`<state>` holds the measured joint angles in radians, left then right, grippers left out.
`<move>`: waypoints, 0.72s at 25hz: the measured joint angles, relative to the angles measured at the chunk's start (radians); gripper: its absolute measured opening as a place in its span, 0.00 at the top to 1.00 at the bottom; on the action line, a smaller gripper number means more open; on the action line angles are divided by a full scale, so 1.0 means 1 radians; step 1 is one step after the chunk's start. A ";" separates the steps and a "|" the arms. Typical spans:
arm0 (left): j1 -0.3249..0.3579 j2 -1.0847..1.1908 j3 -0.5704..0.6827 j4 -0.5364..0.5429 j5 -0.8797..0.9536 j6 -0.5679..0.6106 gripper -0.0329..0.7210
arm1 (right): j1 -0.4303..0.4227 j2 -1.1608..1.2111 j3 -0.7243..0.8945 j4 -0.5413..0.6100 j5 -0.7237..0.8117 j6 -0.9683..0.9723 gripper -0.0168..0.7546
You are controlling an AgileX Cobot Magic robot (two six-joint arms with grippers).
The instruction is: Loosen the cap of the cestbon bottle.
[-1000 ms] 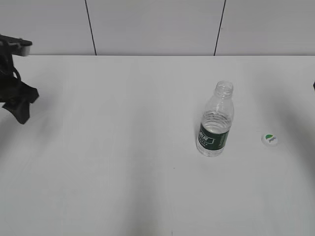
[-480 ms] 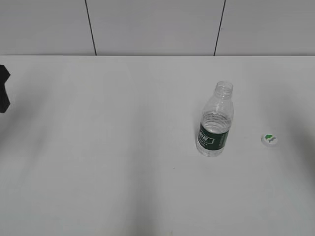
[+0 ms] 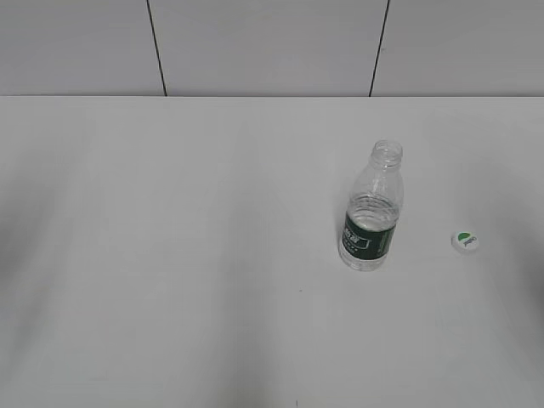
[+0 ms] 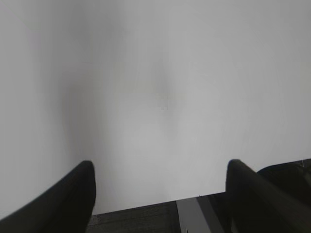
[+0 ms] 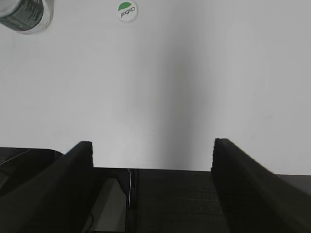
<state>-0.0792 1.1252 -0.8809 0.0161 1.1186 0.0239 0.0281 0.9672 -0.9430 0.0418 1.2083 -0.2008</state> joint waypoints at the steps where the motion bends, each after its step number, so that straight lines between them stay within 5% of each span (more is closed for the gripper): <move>1: 0.000 -0.034 0.029 -0.005 -0.008 0.000 0.29 | 0.000 -0.015 0.016 0.002 0.001 0.000 0.22; 12: 0.000 -0.394 0.293 -0.016 -0.086 0.000 0.29 | 0.000 -0.209 0.241 0.010 -0.014 0.000 0.22; 18: 0.000 -0.534 0.325 -0.031 -0.088 0.000 0.29 | 0.000 -0.325 0.359 0.013 -0.017 0.000 0.22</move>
<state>-0.0792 0.5916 -0.5555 -0.0147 1.0306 0.0239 0.0281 0.6419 -0.5844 0.0552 1.1913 -0.2008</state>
